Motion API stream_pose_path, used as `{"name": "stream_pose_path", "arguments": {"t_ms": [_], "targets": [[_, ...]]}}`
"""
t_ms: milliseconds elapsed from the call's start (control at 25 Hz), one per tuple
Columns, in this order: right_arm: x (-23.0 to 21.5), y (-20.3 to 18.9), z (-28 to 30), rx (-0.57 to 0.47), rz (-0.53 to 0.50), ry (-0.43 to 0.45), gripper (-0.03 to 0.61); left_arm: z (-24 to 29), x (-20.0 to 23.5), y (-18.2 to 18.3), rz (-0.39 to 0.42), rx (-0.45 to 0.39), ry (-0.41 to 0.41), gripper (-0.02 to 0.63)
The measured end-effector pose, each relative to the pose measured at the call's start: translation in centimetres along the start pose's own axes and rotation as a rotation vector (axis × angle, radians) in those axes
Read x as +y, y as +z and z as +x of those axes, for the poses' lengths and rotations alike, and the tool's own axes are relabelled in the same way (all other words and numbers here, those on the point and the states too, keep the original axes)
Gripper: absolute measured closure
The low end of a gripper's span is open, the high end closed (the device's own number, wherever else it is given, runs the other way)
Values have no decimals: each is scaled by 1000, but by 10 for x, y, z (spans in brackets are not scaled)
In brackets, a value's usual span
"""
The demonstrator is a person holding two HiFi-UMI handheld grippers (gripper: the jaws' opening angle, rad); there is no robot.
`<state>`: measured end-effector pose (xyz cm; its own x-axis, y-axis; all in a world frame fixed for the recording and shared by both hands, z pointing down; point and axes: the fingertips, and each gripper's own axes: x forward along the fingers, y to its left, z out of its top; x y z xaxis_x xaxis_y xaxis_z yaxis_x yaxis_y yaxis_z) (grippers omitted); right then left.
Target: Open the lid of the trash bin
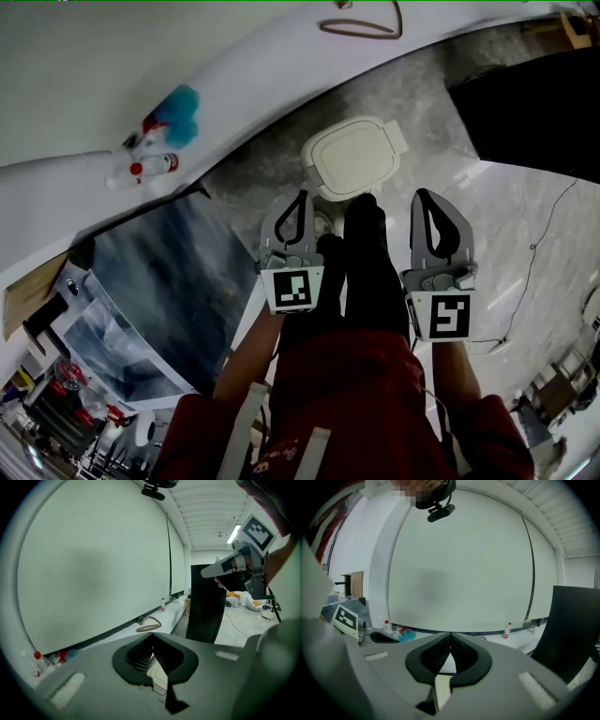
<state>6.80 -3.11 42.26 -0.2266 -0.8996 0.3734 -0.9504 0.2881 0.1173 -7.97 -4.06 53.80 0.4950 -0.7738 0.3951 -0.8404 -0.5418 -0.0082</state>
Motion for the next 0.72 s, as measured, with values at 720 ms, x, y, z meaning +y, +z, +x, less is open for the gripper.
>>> {"name": "stream_pose_path", "arguments": {"t_ms": [720], "targets": [[11,-80,42,123,60,86,578,73,-7,-153,-78,252,-8,607]]}}
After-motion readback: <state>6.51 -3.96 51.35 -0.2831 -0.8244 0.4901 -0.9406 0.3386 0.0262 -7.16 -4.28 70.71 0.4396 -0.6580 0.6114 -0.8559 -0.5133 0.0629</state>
